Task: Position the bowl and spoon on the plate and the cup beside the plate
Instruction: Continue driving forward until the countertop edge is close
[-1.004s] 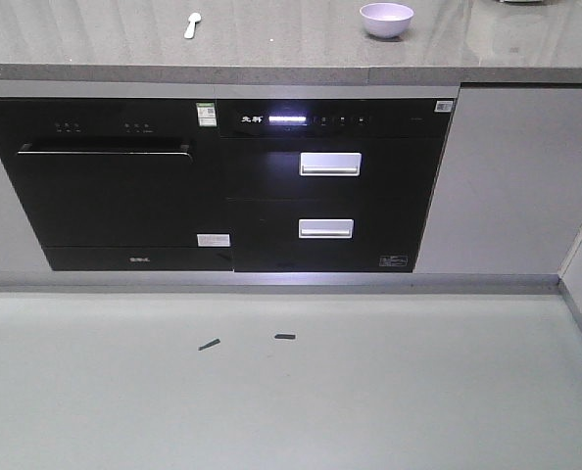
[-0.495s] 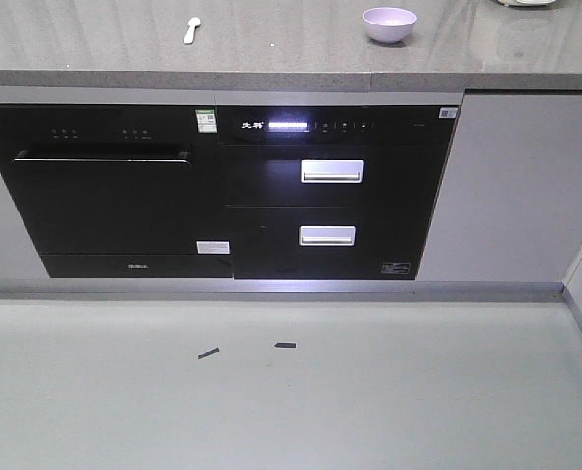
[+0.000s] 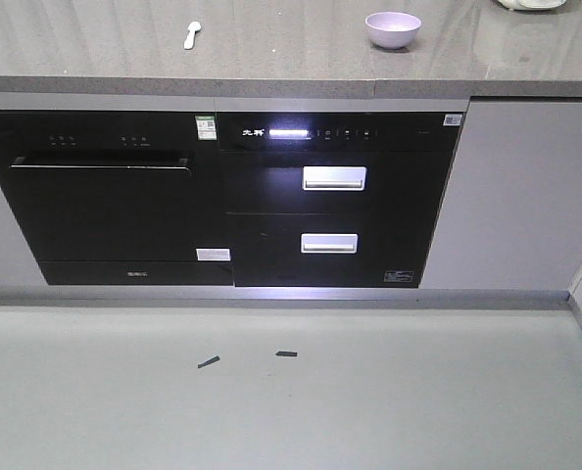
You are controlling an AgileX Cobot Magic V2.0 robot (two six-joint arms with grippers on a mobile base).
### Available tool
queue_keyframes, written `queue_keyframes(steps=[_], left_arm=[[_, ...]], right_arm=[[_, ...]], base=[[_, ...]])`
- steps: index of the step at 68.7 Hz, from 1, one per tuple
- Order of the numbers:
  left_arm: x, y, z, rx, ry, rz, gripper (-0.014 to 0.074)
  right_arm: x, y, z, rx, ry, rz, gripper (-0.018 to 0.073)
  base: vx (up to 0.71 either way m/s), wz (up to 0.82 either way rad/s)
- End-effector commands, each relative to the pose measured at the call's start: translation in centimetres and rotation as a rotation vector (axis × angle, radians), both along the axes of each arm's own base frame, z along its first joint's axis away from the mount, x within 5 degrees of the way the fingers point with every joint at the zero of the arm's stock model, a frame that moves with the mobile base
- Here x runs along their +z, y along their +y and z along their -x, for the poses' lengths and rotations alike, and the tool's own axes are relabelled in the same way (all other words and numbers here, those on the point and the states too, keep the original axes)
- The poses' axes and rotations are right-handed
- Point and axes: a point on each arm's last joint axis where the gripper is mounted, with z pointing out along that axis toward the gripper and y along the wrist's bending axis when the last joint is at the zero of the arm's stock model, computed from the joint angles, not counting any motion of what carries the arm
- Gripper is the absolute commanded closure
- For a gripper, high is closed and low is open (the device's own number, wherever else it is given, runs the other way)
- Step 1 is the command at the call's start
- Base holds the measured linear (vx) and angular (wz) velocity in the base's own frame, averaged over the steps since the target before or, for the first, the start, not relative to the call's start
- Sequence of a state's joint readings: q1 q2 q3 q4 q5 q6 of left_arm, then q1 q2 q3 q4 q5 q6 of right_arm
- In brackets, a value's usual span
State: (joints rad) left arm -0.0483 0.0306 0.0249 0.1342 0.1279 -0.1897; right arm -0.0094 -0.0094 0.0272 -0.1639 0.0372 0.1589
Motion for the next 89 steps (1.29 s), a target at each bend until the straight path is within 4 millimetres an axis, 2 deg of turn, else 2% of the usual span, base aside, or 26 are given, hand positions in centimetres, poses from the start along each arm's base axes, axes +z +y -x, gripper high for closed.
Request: queue_keyframes(steps=[1,89], left_arm=[[-0.48,-0.08,-0.16,-0.005,-0.028,0.018,0.0602],[-0.48,-0.08,-0.16,-0.005,-0.028,0.018,0.0602]], right_arm=[[0.13,0.07,0.05,0.003,-0.063,0.02,0.0564],[0.13,0.07,0.05,0.003,-0.063,0.02,0.0564]], base=[[0.07,0.01],[0.08,0.01]])
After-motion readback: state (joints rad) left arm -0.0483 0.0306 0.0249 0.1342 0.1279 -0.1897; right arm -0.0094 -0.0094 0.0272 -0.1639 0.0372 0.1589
